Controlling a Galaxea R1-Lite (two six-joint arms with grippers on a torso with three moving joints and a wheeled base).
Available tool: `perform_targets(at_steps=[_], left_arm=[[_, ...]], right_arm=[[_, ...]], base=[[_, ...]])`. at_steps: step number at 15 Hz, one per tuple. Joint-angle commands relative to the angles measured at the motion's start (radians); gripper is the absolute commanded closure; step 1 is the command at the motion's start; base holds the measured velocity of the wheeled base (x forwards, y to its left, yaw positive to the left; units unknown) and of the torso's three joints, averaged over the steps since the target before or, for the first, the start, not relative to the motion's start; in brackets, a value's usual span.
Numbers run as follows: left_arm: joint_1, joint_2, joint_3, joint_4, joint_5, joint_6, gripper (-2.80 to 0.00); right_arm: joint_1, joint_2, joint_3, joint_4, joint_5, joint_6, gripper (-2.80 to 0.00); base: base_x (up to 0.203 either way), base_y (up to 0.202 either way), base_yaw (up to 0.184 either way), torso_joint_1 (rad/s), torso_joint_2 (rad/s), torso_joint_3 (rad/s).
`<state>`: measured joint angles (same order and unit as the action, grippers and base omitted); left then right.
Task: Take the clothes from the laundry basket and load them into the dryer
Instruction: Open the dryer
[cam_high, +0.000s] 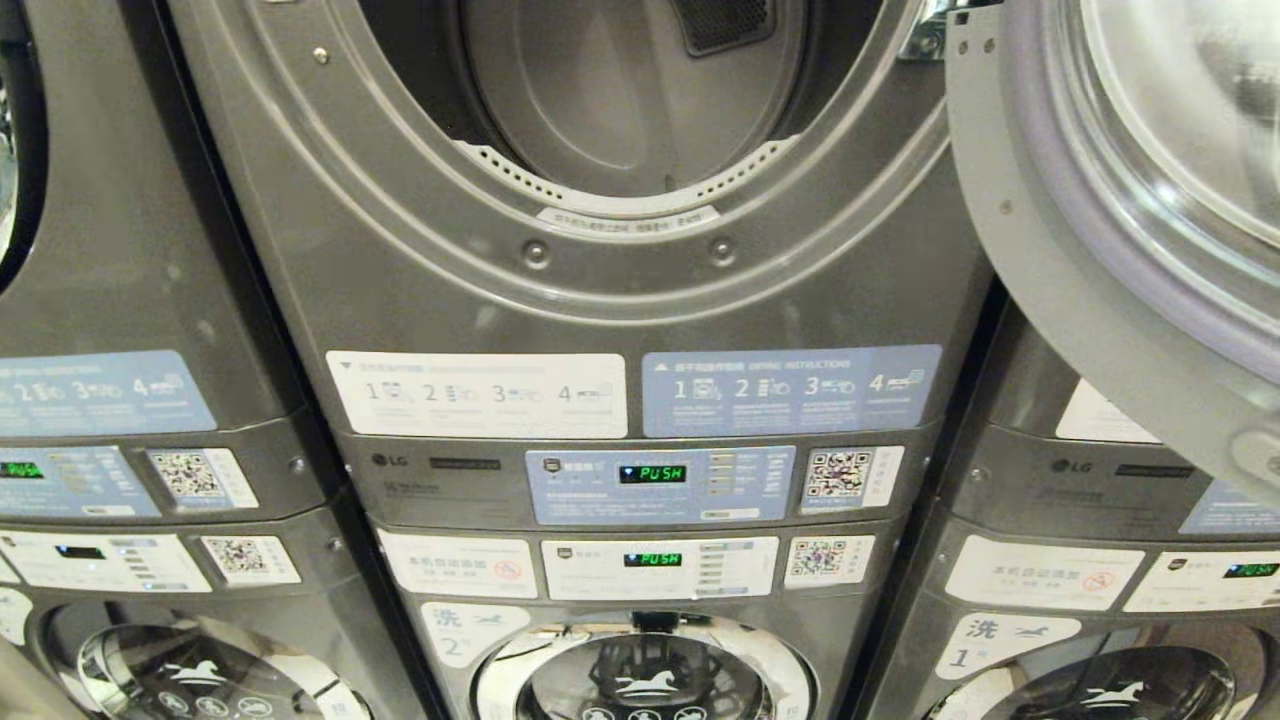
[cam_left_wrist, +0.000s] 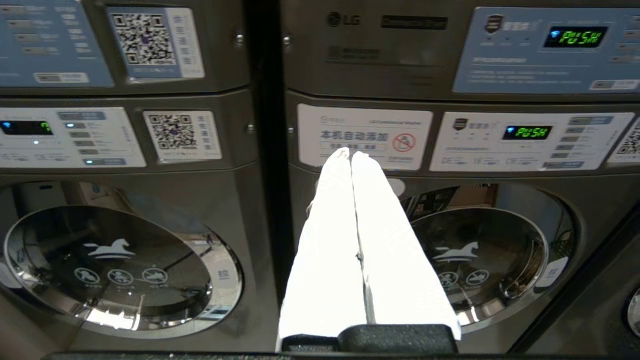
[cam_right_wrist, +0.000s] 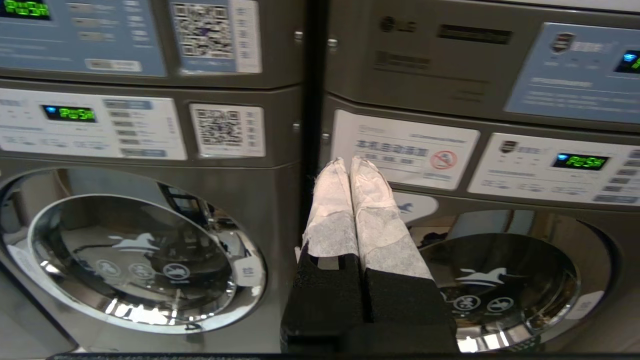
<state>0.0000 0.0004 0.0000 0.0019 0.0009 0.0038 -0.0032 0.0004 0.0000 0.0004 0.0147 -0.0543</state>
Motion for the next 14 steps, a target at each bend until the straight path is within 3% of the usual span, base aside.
perform_targets(at_steps=[1,9,14], left_arm=[[0.001,0.0,0.0,0.0,0.001,0.001,0.0],[0.0,0.0,0.0,0.0,-0.001,0.001,0.0],[0.0,0.0,0.0,0.0,0.001,0.001,0.0]], right_arm=[[0.0,0.0,0.0,0.0,0.001,-0.001,0.0],[0.0,0.0,0.0,-0.002,-0.001,0.005,0.0],[0.0,0.0,-0.002,0.0,-0.01,0.013,0.0]], base=[[0.0,-0.201,-0.001,0.003,0.0,0.003],[0.0,-0.182,0.001,0.001,0.0,0.003],[0.0,0.0,0.0,0.0,0.0,0.0]])
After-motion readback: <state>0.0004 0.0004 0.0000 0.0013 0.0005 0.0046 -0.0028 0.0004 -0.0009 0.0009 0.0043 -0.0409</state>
